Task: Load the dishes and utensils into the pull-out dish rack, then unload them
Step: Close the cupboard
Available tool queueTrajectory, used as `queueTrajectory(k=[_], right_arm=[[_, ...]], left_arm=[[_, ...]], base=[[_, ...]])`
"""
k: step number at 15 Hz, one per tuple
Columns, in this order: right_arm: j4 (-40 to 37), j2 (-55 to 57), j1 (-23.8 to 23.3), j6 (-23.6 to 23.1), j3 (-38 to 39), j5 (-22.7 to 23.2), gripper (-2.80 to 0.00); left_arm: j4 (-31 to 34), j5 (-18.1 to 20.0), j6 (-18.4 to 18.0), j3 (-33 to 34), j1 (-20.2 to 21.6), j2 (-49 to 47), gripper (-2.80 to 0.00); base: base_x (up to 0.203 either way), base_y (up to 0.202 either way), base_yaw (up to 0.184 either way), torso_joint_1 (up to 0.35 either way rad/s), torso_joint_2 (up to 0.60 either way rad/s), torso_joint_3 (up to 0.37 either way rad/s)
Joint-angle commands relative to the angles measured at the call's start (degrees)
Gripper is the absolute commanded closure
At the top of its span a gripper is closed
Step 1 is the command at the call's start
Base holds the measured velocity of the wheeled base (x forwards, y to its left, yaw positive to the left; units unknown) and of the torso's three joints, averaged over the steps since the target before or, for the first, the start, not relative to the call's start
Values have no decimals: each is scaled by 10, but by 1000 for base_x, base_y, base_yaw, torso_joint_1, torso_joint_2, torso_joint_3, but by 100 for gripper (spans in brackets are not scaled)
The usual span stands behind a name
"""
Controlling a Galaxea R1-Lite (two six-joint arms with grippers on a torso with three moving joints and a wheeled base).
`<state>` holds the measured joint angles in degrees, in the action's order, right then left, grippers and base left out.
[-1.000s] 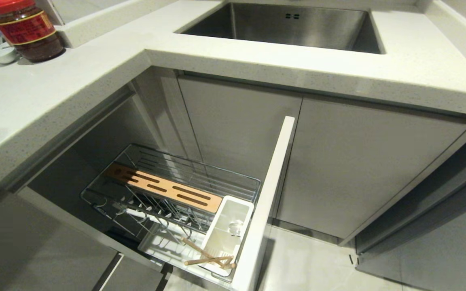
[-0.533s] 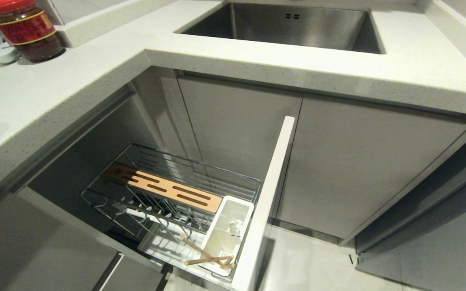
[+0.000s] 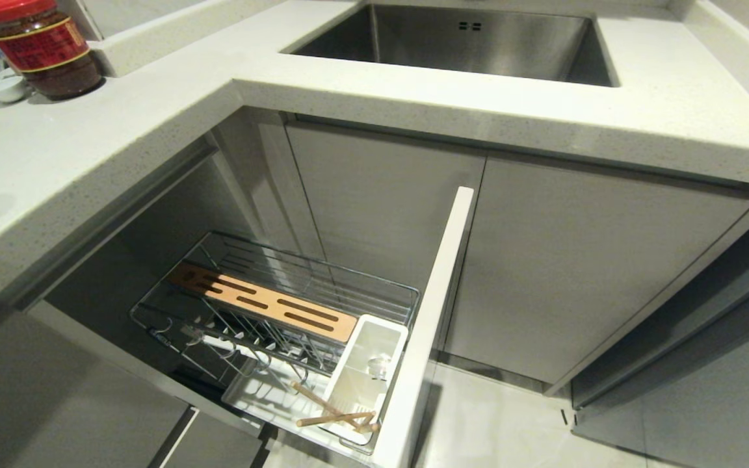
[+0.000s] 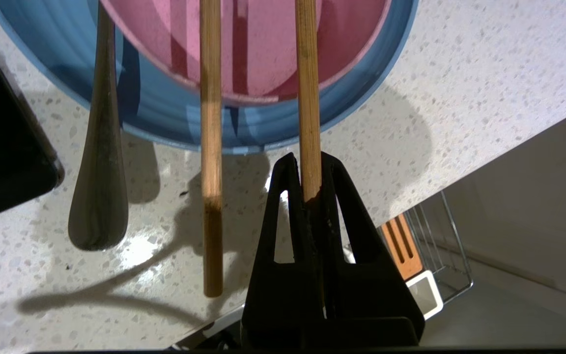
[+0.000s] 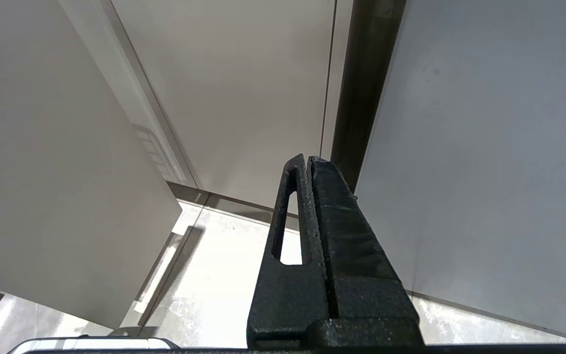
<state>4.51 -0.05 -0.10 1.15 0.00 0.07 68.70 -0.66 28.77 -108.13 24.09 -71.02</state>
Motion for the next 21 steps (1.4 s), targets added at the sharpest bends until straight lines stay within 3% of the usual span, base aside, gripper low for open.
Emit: queueTrajectory(k=[1,12,13,21], right_arm=[[1,0,0,0,15,0,0],[1,0,0,0,15,0,0],[1,0,0,0,15,0,0],[0,0,0,0,15,0,0]], left_arm=[[-4,0,2,-1,1,0,0],[-2,-2,3,12,10,-2,0],[-3,-2,4,12,11,-2,-280],[-10,0,4,8,10,3,-280]], base=[[0,0,0,0,0,0],[0,0,0,0,0,0],[0,0,0,0,0,0],[0,0,0,0,0,0]])
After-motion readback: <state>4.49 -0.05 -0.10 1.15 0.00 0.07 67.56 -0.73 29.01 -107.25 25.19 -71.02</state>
